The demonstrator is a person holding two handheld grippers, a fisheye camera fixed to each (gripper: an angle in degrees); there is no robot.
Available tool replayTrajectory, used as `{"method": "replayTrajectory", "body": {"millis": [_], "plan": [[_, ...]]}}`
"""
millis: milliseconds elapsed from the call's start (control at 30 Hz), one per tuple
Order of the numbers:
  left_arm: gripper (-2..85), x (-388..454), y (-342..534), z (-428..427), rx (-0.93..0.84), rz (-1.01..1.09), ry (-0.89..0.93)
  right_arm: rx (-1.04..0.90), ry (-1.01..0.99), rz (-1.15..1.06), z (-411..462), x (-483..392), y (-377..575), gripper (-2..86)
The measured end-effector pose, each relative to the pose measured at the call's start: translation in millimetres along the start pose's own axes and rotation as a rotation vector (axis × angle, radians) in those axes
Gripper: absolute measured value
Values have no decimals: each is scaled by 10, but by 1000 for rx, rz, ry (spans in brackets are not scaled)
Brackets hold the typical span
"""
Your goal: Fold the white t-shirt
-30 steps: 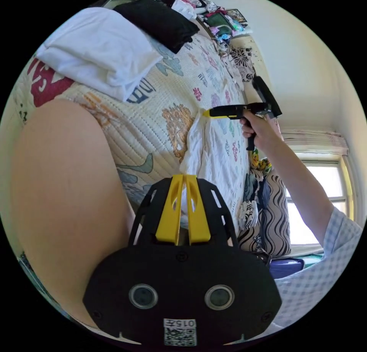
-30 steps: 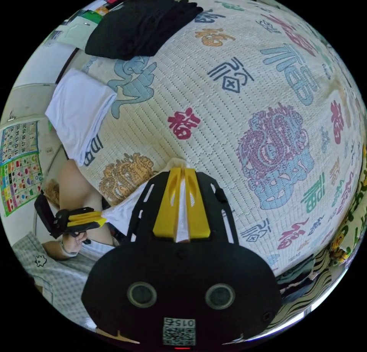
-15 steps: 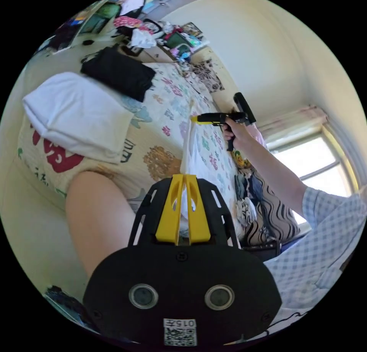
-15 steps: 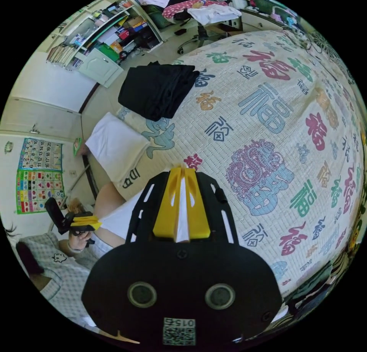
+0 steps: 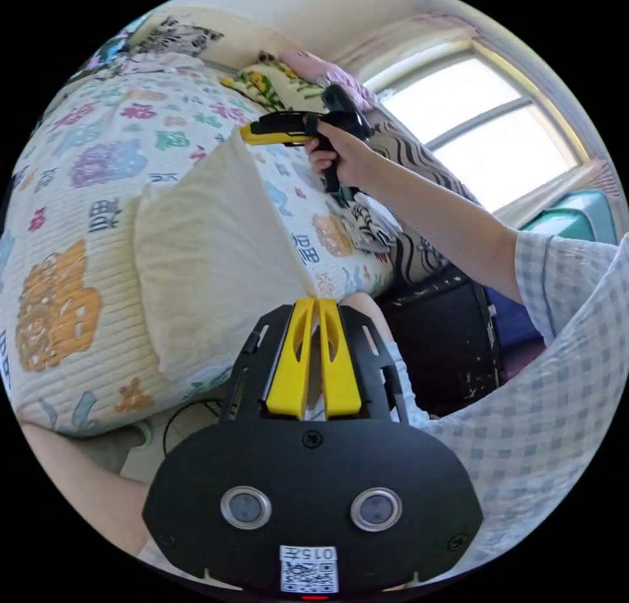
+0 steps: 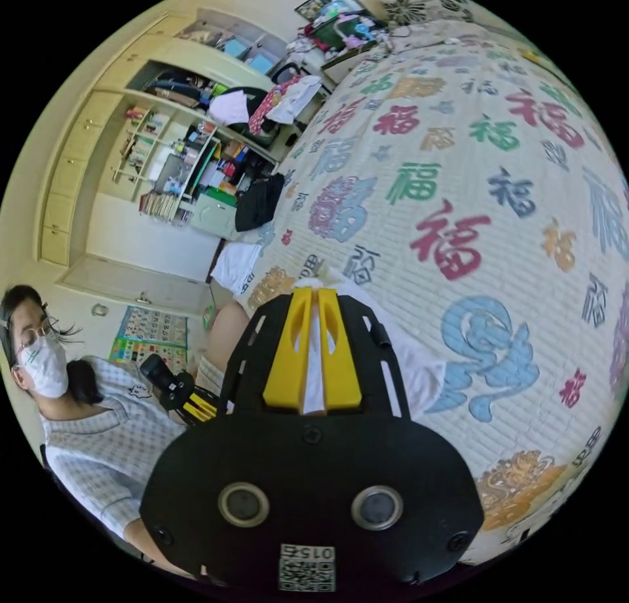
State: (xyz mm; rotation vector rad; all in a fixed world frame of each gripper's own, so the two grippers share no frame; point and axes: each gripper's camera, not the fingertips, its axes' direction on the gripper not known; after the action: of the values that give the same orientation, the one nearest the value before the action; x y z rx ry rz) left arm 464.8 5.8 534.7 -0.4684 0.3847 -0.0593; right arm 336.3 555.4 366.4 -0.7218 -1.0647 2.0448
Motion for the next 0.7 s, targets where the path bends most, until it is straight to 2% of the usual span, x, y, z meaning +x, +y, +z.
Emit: {"method": "replayTrajectory", "body": {"millis": [167, 467, 633, 700], "plan": [[-1, 208, -417, 835, -150, 39, -47, 50, -45, 141, -450, 800, 553, 3], [6, 308, -874, 1855, -326, 93, -85, 149, -161, 300, -945, 1524, 1176, 5], [15, 402, -1038, 1735, -306, 155, 34, 327, -173, 360, -1419, 1590, 1606, 22], [27, 366, -1097, 1413, -217, 149, 10, 305, -146, 317, -1524, 1465, 1705, 33]]}}
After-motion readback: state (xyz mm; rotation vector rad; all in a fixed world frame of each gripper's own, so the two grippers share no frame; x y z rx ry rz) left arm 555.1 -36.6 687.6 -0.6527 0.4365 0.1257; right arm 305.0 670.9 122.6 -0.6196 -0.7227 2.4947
